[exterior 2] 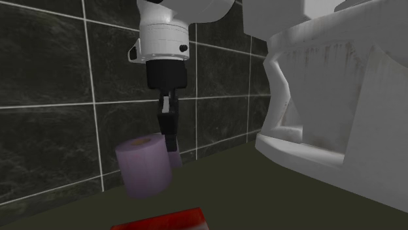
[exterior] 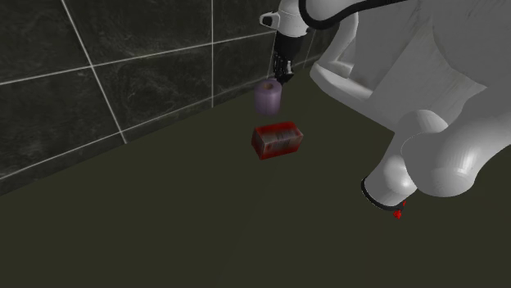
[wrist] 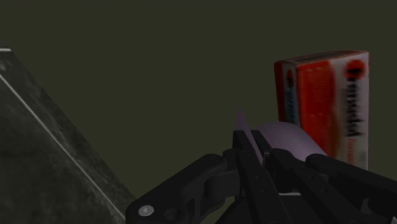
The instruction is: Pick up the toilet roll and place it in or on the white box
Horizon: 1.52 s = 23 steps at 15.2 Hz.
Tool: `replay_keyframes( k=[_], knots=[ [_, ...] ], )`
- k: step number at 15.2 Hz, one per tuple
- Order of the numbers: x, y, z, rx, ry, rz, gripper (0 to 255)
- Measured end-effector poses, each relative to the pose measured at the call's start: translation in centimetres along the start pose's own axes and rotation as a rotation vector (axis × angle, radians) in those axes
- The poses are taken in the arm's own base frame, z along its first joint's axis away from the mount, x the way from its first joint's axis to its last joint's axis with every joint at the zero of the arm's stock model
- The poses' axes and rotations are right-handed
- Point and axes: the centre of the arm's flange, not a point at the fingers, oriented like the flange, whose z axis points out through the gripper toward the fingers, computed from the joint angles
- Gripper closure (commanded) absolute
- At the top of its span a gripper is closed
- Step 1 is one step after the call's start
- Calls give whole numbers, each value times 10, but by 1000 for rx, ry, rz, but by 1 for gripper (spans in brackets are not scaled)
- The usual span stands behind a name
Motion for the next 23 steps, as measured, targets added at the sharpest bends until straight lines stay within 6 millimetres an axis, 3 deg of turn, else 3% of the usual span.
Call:
replay_keyframes(
  k=[5, 8, 11, 13, 23],
  knots=[
    [0, 0, -25, 0, 0, 0, 255],
    [0, -26, -33, 1, 0, -1, 255],
    [-1, -69, -43, 1, -1, -2, 255],
    [-2, -81, -39, 0, 0, -1, 255],
    [0, -84, 12, 1, -1, 0, 255]
  ],
)
